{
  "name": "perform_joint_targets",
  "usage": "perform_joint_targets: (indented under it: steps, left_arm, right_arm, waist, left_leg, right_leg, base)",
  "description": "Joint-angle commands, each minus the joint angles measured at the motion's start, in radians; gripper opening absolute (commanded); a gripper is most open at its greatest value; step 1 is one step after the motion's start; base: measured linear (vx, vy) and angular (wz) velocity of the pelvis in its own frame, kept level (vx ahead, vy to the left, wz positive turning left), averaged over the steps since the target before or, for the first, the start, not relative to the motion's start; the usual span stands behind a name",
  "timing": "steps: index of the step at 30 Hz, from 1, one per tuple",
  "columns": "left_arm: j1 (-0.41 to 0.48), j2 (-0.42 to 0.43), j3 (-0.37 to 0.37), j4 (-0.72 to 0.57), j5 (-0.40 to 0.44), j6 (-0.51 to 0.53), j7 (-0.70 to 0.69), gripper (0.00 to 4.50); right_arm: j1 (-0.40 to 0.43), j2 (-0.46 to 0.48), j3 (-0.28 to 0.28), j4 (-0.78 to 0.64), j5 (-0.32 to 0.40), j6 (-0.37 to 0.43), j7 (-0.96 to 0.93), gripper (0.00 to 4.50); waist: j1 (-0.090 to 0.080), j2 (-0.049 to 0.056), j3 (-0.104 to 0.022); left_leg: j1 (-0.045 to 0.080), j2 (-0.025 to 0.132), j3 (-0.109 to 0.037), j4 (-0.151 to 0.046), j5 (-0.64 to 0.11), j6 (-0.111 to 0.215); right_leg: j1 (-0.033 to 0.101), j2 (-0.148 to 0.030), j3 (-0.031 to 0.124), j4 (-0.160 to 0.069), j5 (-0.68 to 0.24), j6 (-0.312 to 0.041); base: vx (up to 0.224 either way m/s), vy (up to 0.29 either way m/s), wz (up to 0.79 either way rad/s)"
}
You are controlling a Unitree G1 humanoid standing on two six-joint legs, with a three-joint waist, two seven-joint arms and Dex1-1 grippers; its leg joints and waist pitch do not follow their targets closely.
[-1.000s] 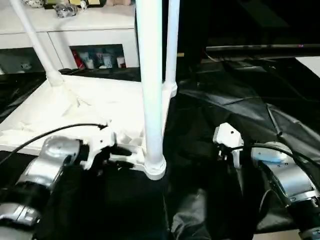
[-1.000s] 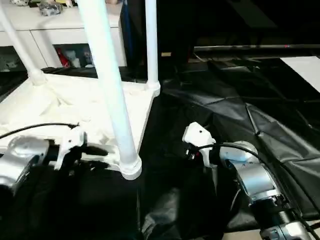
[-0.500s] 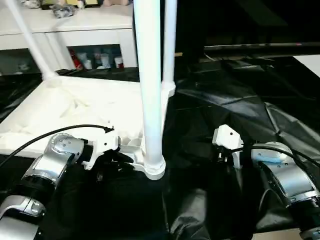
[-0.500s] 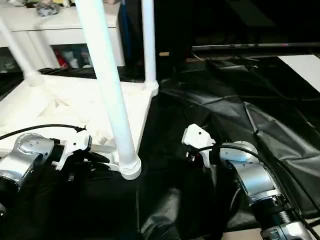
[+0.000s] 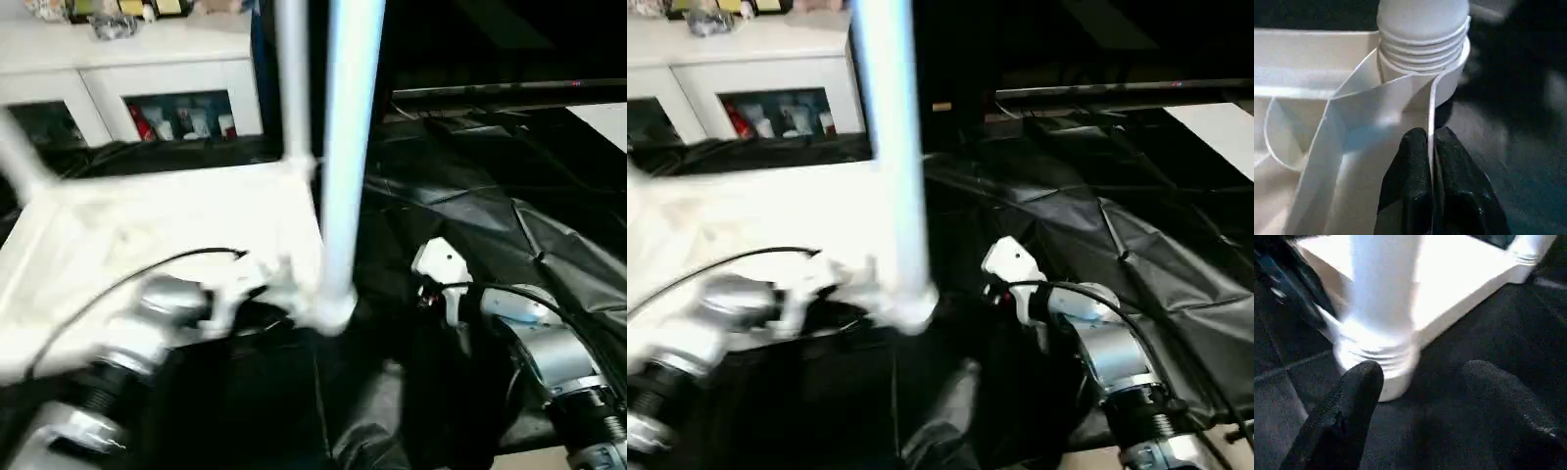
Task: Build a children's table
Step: Rotate leg to tighten
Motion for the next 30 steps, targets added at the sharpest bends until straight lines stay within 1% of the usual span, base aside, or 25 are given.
perform_joint_targets:
  steps: [1, 2, 3, 4, 5, 6, 7, 8, 9, 10, 11, 12, 13, 14, 15, 16, 17, 18, 19, 20, 24, 26, 28, 30]
  left_arm:
    - [0.045, -0.013, 0.0, 0.009, -0.004, 0.0, 0.039, 0.0]
    - [0.05, -0.013, -0.005, -0.004, 0.0, 0.01, 0.045, 0.0]
    - [0.052, -0.013, -0.009, -0.01, 0.002, 0.01, 0.047, 0.0]
    - [0.06, -0.013, -0.015, -0.028, 0.009, 0.021, 0.044, 0.0]
    - [0.063, -0.012, -0.017, -0.033, 0.012, 0.023, 0.041, 0.0]
    - [0.064, -0.013, -0.019, -0.036, 0.015, 0.027, 0.042, 0.0]
    - [0.068, -0.006, -0.028, -0.039, 0.017, -0.004, 0.026, 0.0]
    - [0.073, 0.0, -0.037, -0.046, 0.014, -0.021, 0.005, 0.0]
    - [0.079, 0.005, -0.044, -0.06, 0.002, -0.013, -0.02, 0.0]
    - [0.08, 0.007, -0.047, -0.064, 0.0, -0.014, -0.027, 0.0]
    - [0.08, 0.008, -0.049, -0.067, 0.004, -0.01, -0.023, 0.0]
    - [0.079, 0.009, -0.051, -0.066, 0.006, -0.008, -0.022, 0.0]
    - [0.076, 0.016, -0.06, -0.066, 0.009, 0.002, -0.034, 0.0]
    - [0.076, 0.017, -0.061, -0.066, 0.009, 0.004, -0.037, 0.0]
    - [0.075, 0.019, -0.063, -0.068, 0.007, 0.01, -0.044, 0.0]
    - [0.075, 0.019, -0.064, -0.069, 0.007, 0.012, -0.045, 0.0]
    - [0.073, 0.019, -0.064, -0.07, 0.005, 0.019, -0.048, 0.0]
    - [0.072, 0.018, -0.064, -0.069, 0.005, 0.02, -0.048, 0.0]
    - [0.072, 0.018, -0.064, -0.069, 0.005, 0.02, -0.048, 0.0]
    - [0.064, 0.017, -0.062, -0.058, 0.008, 0.015, -0.045, 0.0]
    - [0.05, 0.017, -0.06, -0.043, 0.007, 0.012, -0.04, 0.0]
    - [0.045, 0.017, -0.06, -0.041, 0.005, 0.015, -0.043, 0.0]
    - [0.044, 0.017, -0.06, -0.042, 0.004, 0.018, -0.046, 0.0]
    - [0.042, 0.017, -0.059, -0.04, 0.003, 0.019, -0.048, 0.0]
  right_arm:
    - [-0.011, -0.002, -0.028, 0.004, 0.034, 0.014, 0.013, 3.51]
    - [-0.012, -0.003, -0.034, 0.001, 0.053, 0.025, 0.033, 3.63]
    - [-0.011, -0.005, -0.038, -0.01, 0.074, 0.035, 0.06, 3.63]
    - [-0.016, -0.007, -0.042, -0.022, 0.094, 0.047, 0.092, 3.77]
    - [-0.019, -0.007, -0.041, -0.024, 0.095, 0.048, 0.097, 3.94]
    - [-0.022, -0.007, -0.04, -0.023, 0.096, 0.048, 0.098, 3.98]
    - [-0.037, 0.0, -0.036, -0.003, 0.08, 0.036, 0.079, 4.07]
    - [-0.055, 0.01, -0.031, 0.023, 0.063, 0.018, 0.06, 4.2]
    - [-0.074, 0.024, -0.023, 0.05, 0.047, 0.003, 0.043, 4.31]
    - [-0.081, 0.029, -0.017, 0.059, 0.042, -0.001, 0.044, 4.38]
    - [-0.087, 0.033, -0.005, 0.067, 0.033, -0.007, 0.046, 4.43]
    - [-0.09, 0.035, 0.002, 0.072, 0.027, -0.01, 0.046, 4.47]
    - [-0.106, 0.047, 0.024, 0.096, 0.004, -0.019, 0.041, 4.47]
    - [-0.109, 0.049, 0.027, 0.1, -0.001, -0.02, 0.039, 4.47]
    - [-0.12, 0.059, 0.036, 0.116, -0.014, -0.029, 0.033, 4.47]
    - [-0.123, 0.061, 0.038, 0.119, -0.016, -0.032, 0.031, 4.47]
    - [-0.134, 0.071, 0.04, 0.131, -0.012, -0.025, 0.036, 4.47]
    - [-0.139, 0.074, 0.04, 0.136, -0.009, -0.021, 0.041, 4.47]
    - [-0.139, 0.074, 0.04, 0.136, -0.009, -0.021, 0.041, 4.47]
    - [-0.148, 0.081, 0.045, 0.149, 0.008, -0.018, 0.08, 4.47]
    - [-0.161, 0.088, 0.053, 0.178, 0.005, -0.034, 0.097, 4.47]
    - [-0.17, 0.095, 0.053, 0.204, -0.005, -0.048, 0.094, 4.21]
    - [-0.178, 0.102, 0.053, 0.22, -0.005, -0.053, 0.094, 4.1]
    - [-0.185, 0.109, 0.051, 0.235, -0.005, -0.056, 0.099, 3.87]
  waist:
    - [0.004, -0.03, -0.046]
    - [0.003, -0.031, -0.047]
    - [0.001, -0.032, -0.049]
    - [0.0, -0.035, -0.049]
    - [0.002, -0.031, -0.05]
    - [0.002, -0.031, -0.051]
    - [0.0, -0.032, -0.051]
    - [0.0, -0.034, -0.054]
    - [-0.001, -0.034, -0.055]
    - [-0.003, -0.031, -0.054]
    - [-0.001, -0.034, -0.055]
    - [-0.001, -0.032, -0.054]
    - [0.001, -0.035, -0.055]
    - [0.003, -0.032, -0.056]
    - [0.004, -0.032, -0.057]
    - [0.004, -0.033, -0.058]
    - [0.004, -0.037, -0.057]
    - [0.006, -0.036, -0.057]
    - [0.007, -0.036, -0.056]
    - [0.006, -0.04, -0.056]
    - [0.01, -0.039, -0.054]
    - [0.01, -0.038, -0.054]
    - [0.011, -0.038, -0.053]
    - [0.012, -0.038, -0.055]
  left_leg:
    - [0.018, 0.079, -0.037, -0.079, -0.185, 0.069]
    - [0.018, 0.079, -0.037, -0.08, -0.182, 0.07]
    - [0.016, 0.079, -0.037, -0.079, -0.17, 0.074]
    - [0.016, 0.078, -0.036, -0.078, -0.16, 0.084]
    - [0.014, 0.079, -0.036, -0.076, -0.144, 0.093]
    - [0.014, 0.078, -0.036, -0.076, -0.137, 0.096]
    - [0.014, 0.078, -0.035, -0.076, -0.129, 0.1]
    - [0.013, 0.078, -0.035, -0.076, -0.118, 0.101]
    - [0.014, 0.078, -0.036, -0.076, -0.115, 0.101]
    - [0.014, 0.076, -0.034, -0.075, -0.115, 0.1]
    - [0.016, 0.078, -0.033, -0.074, -0.117, 0.102]
    - [0.015, 0.078, -0.034, -0.075, -0.113, 0.103]
    - [0.016, 0.078, -0.032, -0.074, -0.107, 0.105]
    - [0.018, 0.078, -0.032, -0.074, -0.098, 0.107]
    - [0.017, 0.078, -0.032, -0.074, -0.095, 0.107]
    - [0.016, 0.078, -0.032, -0.074, -0.087, 0.108]
    - [0.016, 0.079, -0.031, -0.074, -0.084, 0.112]
    - [0.015, 0.079, -0.032, -0.074, -0.084, 0.113]
    - [0.016, 0.079, -0.032, -0.074, -0.086, 0.114]
    - [0.015, 0.078, -0.031, -0.074, -0.096, 0.114]
    - [0.017, 0.08, -0.031, -0.077, -0.111, 0.103]
    - [0.018, 0.081, -0.031, -0.078, -0.12, 0.093]
    - [0.018, 0.082, -0.032, -0.079, -0.12, 0.09]
    - [0.018, 0.081, -0.031, -0.078, -0.113, 0.091]
  right_leg:
    - [0.027, -0.101, 0.048, -0.093, -0.158, -0.218]
    - [0.027, -0.101, 0.048, -0.094, -0.166, -0.212]
    - [0.028, -0.101, 0.047, -0.092, -0.157, -0.208]
    - [0.027, -0.098, 0.046, -0.092, -0.144, -0.208]
    - [0.026, -0.099, 0.046, -0.09, -0.128, -0.209]
    - [0.025, -0.098, 0.045, -0.089, -0.12, -0.21]
    - [0.024, -0.096, 0.044, -0.089, -0.107, -0.215]
    - [0.024, -0.095, 0.042, -0.086, -0.092, -0.218]
    - [0.022, -0.095, 0.042, -0.083, -0.085, -0.222]
    - [0.021, -0.095, 0.041, -0.083, -0.077, -0.229]
    - [0.02, -0.095, 0.042, -0.082, -0.07, -0.232]
    - [0.021, -0.096, 0.042, -0.081, -0.066, -0.233]
    - [0.021, -0.096, 0.042, -0.081, -0.057, -0.232]
    - [0.019, -0.096, 0.041, -0.08, -0.048, -0.234]
    - [0.02, -0.096, 0.041, -0.08, -0.04, -0.235]
    - [0.02, -0.095, 0.04, -0.076, -0.017, -0.238]
    - [0.021, -0.095, 0.041, -0.076, -0.005, -0.238]
    - [0.023, -0.097, 0.041, -0.075, -0.002, -0.239]
    - [0.022, -0.096, 0.041, -0.076, -0.004, -0.238]
    - [0.023, -0.097, 0.04, -0.077, -0.016, -0.238]
    - [0.021, -0.097, 0.041, -0.081, -0.056, -0.23]
    - [0.02, -0.099, 0.041, -0.082, -0.065, -0.235]
    - [0.02, -0.099, 0.042, -0.081, -0.062, -0.233]
    - [0.02, -0.099, 0.042, -0.079, -0.046, -0.235]
  base:
    - [0.0, 0.0, 0.0]
    - [0.0, 0.0, 0.0]
    - [0.0, 0.0, 0.0]
    - [0.0, 0.0, 0.0]
    - [0.0, 0.0, 0.0]
    - [0.0, 0.0, 0.0]
    - [0.0, 0.0, 0.0]
    - [0.0, 0.0, 0.0]
    - [0.0, 0.0, 0.0]
    - [0.0, 0.0, 0.0]
    - [0.0, 0.0, 0.0]
    - [0.0, 0.0, 0.0]
    - [0.0, 0.0, 0.0]
    - [0.0, 0.0, 0.0]
    - [0.0, 0.0, 0.0]
    - [0.0, 0.0, 0.0]
    - [0.0, 0.0, 0.0]
    - [0.0, 0.0, 0.0]
    - [0.0, 0.0, 0.0]
    - [0.0, 0.0, 0.0]
    - [0.0, 0.0, 0.0]
    - [0.0, 0.0, 0.0]
    - [0.0, 0.0, 0.0]
    - [0.0, 0.0, 0.0]
